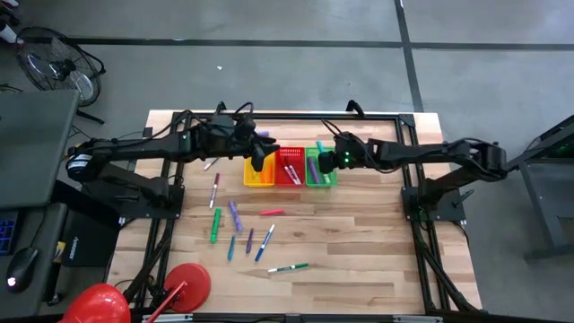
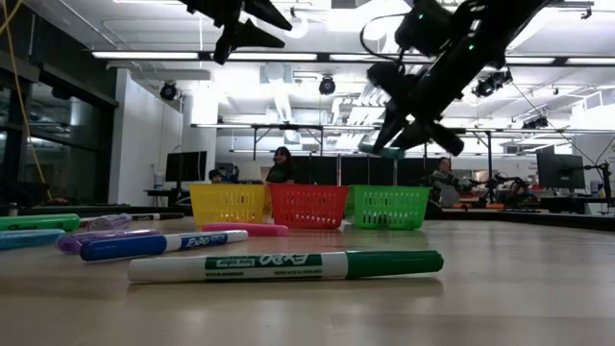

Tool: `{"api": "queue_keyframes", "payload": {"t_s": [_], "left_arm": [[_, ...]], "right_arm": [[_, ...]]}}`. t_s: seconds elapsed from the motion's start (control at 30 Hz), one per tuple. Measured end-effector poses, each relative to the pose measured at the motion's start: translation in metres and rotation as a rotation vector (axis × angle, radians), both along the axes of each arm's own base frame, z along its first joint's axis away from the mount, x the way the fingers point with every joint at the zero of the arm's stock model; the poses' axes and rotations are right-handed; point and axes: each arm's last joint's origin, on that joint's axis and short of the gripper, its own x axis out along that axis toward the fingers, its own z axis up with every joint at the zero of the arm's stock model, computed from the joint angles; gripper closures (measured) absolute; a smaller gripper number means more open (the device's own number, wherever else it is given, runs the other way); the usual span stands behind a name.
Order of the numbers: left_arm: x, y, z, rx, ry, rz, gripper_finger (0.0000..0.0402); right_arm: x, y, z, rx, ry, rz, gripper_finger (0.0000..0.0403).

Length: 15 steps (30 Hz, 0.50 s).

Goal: Pick & Place Markers
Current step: Put the blue highlighter into the green bin

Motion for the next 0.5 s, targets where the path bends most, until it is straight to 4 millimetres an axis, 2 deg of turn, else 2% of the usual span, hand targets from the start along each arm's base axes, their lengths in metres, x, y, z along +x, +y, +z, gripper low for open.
{"api": "queue_keyframes", "payload": {"t_s": [0.27, 0.5], "left_arm": [[-0.004, 0.014, -0.001, 0.064, 0.028, 0.035, 0.0254], [-0.004, 0.017, -0.001, 0.078, 0.041, 0.013, 0.0254]], "right_arm": [[0.015, -0.005, -0.029, 0.118, 0.004, -0.109, 0.0338], [0.015, -0.005, -0.034, 0.15, 0.015, -0.175, 0.0331]]}}
